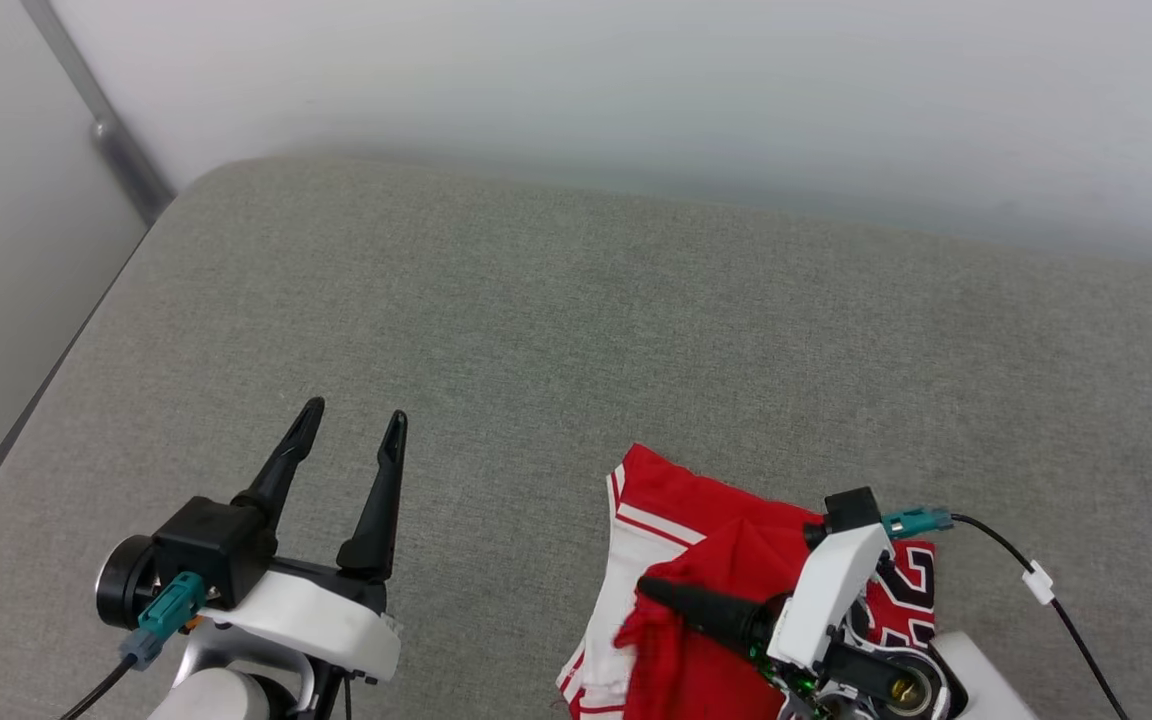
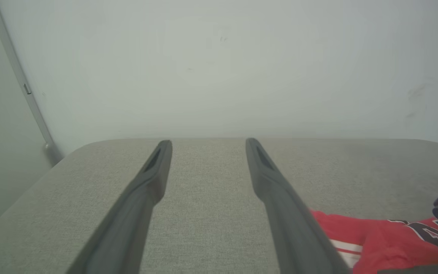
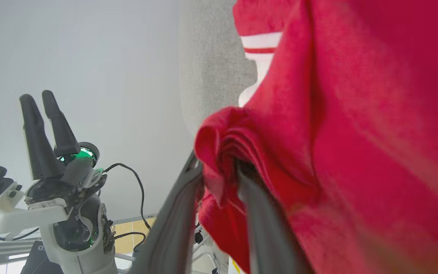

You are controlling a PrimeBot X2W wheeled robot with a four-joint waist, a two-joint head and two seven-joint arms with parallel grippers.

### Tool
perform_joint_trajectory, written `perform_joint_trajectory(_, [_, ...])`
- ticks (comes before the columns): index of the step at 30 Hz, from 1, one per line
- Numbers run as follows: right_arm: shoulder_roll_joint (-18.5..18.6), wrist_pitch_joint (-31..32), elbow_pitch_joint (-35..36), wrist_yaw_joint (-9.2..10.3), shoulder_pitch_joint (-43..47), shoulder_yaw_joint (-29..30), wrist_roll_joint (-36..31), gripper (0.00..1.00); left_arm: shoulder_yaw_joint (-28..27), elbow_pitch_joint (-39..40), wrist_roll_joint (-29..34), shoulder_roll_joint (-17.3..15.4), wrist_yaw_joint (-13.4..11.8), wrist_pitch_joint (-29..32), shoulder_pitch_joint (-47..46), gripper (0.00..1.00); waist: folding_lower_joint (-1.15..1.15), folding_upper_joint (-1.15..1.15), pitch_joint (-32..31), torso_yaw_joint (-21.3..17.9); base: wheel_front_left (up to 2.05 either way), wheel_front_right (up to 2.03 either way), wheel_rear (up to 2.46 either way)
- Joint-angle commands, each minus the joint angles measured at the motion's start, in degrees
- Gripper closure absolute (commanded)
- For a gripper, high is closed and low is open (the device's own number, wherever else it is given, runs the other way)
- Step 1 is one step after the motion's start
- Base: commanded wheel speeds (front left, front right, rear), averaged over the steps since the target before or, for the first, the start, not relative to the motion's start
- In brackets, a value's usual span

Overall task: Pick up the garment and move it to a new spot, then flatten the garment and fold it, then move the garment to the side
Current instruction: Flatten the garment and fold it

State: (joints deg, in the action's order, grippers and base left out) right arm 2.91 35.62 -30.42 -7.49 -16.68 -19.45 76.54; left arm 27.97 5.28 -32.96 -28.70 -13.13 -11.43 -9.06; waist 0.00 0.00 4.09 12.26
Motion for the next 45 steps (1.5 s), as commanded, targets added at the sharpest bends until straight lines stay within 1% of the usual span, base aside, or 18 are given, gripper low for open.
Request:
perform_joint_trajectory(1, [-0.01,-1.15,-0.71,0.0,-1.59,-1.09,-1.89,0.0,-0.04,-0.49,-0.2,0.29,0.15,-0.5,-0.63,0.0,0.0,0.0,0.48,0.31,0.0,0.0,0.0])
perform_joint_trajectory(5, [0.88,-2.68,1.02,0.0,-3.6,-4.29,-7.39,0.0,-0.28,-0.96,-0.45,0.4,0.11,-0.97,-0.3,0.0,0.0,0.0,0.8,-0.19,0.0,0.0,0.0])
perform_joint_trajectory(11, [6.3,-6.55,8.71,0.0,-6.13,-11.61,-21.36,0.0,-0.8,-0.82,-0.26,0.04,-0.52,-1.34,0.07,0.0,0.0,0.0,0.8,-1.69,0.0,0.0,0.0])
perform_joint_trajectory(12, [6.3,-6.55,8.71,0.0,-6.13,-11.61,-21.36,0.0,-0.8,-0.82,-0.26,0.04,-0.52,-1.34,0.07,0.0,0.0,0.0,0.8,-1.69,0.0,0.0,0.0])
perform_joint_trajectory(15, [10.03,-8.7,12.52,0.01,-6.63,-13.04,-28.91,0.0,-0.83,-0.7,-0.41,-0.01,-0.9,-1.29,0.49,0.0,0.0,0.0,0.68,-2.78,0.0,0.0,0.0])
perform_joint_trajectory(17, [11.5,-10.02,15.05,0.0,-5.65,-12.64,-32.7,0.0,-0.99,-0.62,-0.52,-0.01,-1.15,-1.34,0.76,0.0,0.0,0.0,0.53,-3.6,0.0,0.0,0.0])
perform_joint_trajectory(19, [13.57,-11.31,17.2,0.01,-4.22,-10.88,-37.22,0.0,-1.19,-0.67,-0.66,-0.17,-1.47,-1.39,1.16,0.0,0.0,0.0,0.36,-4.39,0.0,0.0,0.0])
perform_joint_trajectory(22, [15.09,-14.09,20.01,0.01,-1.27,-4.77,-44.11,0.0,-1.46,-0.68,-0.88,-0.28,-1.79,-1.46,1.5,0.0,0.0,0.0,-0.05,-5.58,0.0,0.0,0.0])
perform_joint_trajectory(28, [12.53,-20.03,26.88,0.01,7.6,11.25,-56.22,0.0,-1.69,-0.8,-1.04,-0.38,-2.58,-1.36,2.26,0.0,0.0,0.0,-1.19,-7.5,0.0,0.0,0.0])
perform_joint_trajectory(31, [9.71,-24.23,31.36,0.01,11.48,18.37,-61.16,0.0,-1.79,-1.1,-0.87,-0.49,-3.0,-1.5,2.68,0.0,0.0,0.0,-1.74,-8.14,0.0,0.0,0.0])
perform_joint_trajectory(33, [7.88,-27.11,34.39,0.01,13.91,21.92,-63.91,0.0,-1.96,-1.46,-0.91,-0.57,-3.23,-1.62,3.02,0.0,0.0,0.0,-2.1,-8.46,0.0,0.0,0.0])
perform_joint_trajectory(37, [4.53,-31.28,38.99,0.01,17.89,25.05,-66.59,0.0,-2.33,-2.11,-0.27,-0.78,-4.13,-2.03,3.85,0.0,0.0,0.0,-2.93,-9.08,0.0,0.0,0.0])
perform_joint_trajectory(38, [4.27,-32.01,39.81,0.01,18.98,25.33,-67.52,0.0,-2.29,-2.33,-0.14,-0.79,-4.2,-2.09,4.24,0.0,0.0,0.0,-3.33,-9.17,0.0,0.0,0.0])
perform_joint_trajectory(41, [2.92,-33.43,42.27,0.01,22.08,25.5,-68.57,0.0,-2.07,-2.97,0.5,-1.2,-4.54,-2.41,4.94,0.0,0.0,0.0,-4.27,-9.65,0.0,0.0,0.0])
perform_joint_trajectory(45, [1.73,-33.98,44.22,0.01,26.07,25.06,-69.53,0.0,-2.06,-3.92,0.55,-0.79,-4.76,-2.76,6.39,0.0,0.0,0.0,-5.02,-10.33,0.0,0.0,0.0])
